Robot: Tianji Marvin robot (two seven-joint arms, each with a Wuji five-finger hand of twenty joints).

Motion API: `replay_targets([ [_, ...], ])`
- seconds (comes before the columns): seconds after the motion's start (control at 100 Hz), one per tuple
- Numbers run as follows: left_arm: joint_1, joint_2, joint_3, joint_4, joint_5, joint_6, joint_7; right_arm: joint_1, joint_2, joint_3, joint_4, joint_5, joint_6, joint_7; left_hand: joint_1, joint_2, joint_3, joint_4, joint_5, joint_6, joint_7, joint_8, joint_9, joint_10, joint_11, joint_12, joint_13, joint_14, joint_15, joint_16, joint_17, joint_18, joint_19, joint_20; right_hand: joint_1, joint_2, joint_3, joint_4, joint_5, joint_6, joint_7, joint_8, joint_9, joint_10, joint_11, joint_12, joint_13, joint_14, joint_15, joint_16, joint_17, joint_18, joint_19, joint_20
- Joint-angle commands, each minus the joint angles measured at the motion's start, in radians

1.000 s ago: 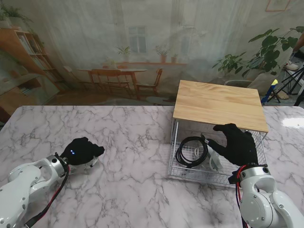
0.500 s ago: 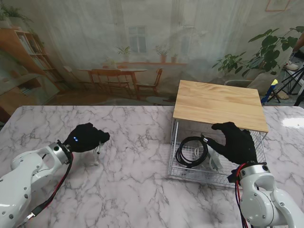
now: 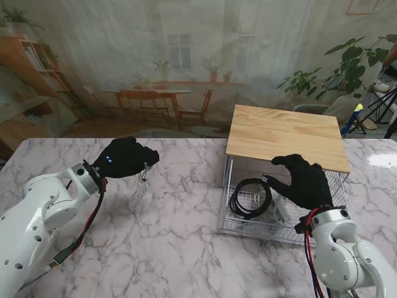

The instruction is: Load the small electronics into the mesh drawer

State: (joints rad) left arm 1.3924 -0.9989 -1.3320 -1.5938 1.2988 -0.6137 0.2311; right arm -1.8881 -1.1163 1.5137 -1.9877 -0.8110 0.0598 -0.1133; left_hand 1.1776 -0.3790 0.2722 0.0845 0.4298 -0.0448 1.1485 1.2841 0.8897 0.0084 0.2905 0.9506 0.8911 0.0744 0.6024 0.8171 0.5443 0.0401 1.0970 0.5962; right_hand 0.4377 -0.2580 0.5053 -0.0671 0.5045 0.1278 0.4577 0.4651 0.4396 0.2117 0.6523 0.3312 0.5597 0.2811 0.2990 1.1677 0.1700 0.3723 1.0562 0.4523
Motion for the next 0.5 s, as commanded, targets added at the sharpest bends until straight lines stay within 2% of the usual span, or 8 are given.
replay_targets([
  [0.0,-0.024,-0.013,0.01,-0.027,-0.009,0.002,-0.021,0.009,0.001,-0.006,0.001,0.004,-0.004,0.006,0.038,0.001,-0.002,0.002,0.048,0.018,0.071,0.03,0.037,0.01,0.004,0.014,0.031,0.057,0.03,-0.007,0.012,-0.052,0.01,0.024,-0.02,0.006,-0.01,0.02,-0.027,-0.028,0.012,-0.001,0.007,-0.005,-0.015,0.007,-0.014,0.01,-0.057,-0.002,-0.016,0.01,-0.013,-0.004],
  [0.09,-0.044,-0.02,0.029,-0.038,-0.036,0.009,-0.037,0.019,0.001,-0.012,0.001,0.012,-0.011,0.013,0.037,0.001,-0.004,0.003,0.048,0.018,0.071,0.03,0.036,0.011,0.003,0.015,0.03,0.058,0.03,-0.006,0.011,-0.051,0.01,0.024,-0.023,0.001,-0.011,0.02,-0.028,-0.032,0.011,-0.001,0.008,-0.005,-0.016,0.007,-0.014,0.011,-0.057,-0.002,-0.016,0.01,-0.013,-0.004],
  [0.18,-0.062,-0.027,0.052,-0.048,-0.064,0.024,-0.054,0.029,0.002,-0.022,-0.002,0.018,-0.019,0.015,0.038,0.002,-0.004,0.004,0.047,0.019,0.07,0.031,0.036,0.011,0.002,0.015,0.031,0.057,0.029,-0.006,0.011,-0.051,0.009,0.025,-0.023,-0.012,-0.011,0.018,-0.022,-0.088,0.02,0.004,0.012,-0.006,-0.016,0.008,-0.012,0.009,-0.056,-0.002,-0.016,0.01,-0.013,-0.004],
  [0.29,-0.087,-0.034,0.083,-0.055,-0.099,0.041,-0.075,0.038,0.001,-0.042,-0.01,0.026,-0.015,0.015,0.038,0.003,-0.006,0.004,0.047,0.019,0.069,0.032,0.034,0.012,0.0,0.016,0.03,0.059,0.028,-0.007,0.011,-0.05,0.008,0.026,-0.033,-0.031,-0.011,0.017,-0.021,-0.091,0.03,0.008,0.021,-0.008,-0.014,0.009,-0.012,0.007,-0.056,-0.002,-0.016,0.01,-0.013,-0.004],
  [0.4,-0.114,-0.041,0.117,-0.061,-0.138,0.059,-0.106,0.053,0.002,-0.066,-0.001,0.033,-0.015,0.016,0.04,0.004,-0.007,0.005,0.046,0.02,0.068,0.033,0.034,0.012,0.0,0.018,0.03,0.058,0.027,-0.007,0.011,-0.05,0.008,0.026,-0.073,-0.064,0.019,0.015,-0.021,-0.056,0.046,0.009,0.019,-0.014,0.084,0.106,0.005,0.002,-0.051,0.001,-0.011,0.007,-0.012,-0.004],
  [0.49,-0.139,-0.046,0.15,-0.065,-0.171,0.077,-0.135,0.066,0.002,-0.083,0.012,0.042,-0.024,0.016,0.039,0.003,-0.009,0.005,0.046,0.02,0.067,0.034,0.034,0.013,-0.001,0.018,0.03,0.058,0.027,-0.006,0.011,-0.05,0.007,0.027,-0.112,-0.096,0.032,0.008,-0.019,-0.035,0.044,0.01,-0.004,-0.018,0.116,0.157,0.012,-0.002,-0.049,0.003,-0.014,0.006,-0.015,-0.005],
])
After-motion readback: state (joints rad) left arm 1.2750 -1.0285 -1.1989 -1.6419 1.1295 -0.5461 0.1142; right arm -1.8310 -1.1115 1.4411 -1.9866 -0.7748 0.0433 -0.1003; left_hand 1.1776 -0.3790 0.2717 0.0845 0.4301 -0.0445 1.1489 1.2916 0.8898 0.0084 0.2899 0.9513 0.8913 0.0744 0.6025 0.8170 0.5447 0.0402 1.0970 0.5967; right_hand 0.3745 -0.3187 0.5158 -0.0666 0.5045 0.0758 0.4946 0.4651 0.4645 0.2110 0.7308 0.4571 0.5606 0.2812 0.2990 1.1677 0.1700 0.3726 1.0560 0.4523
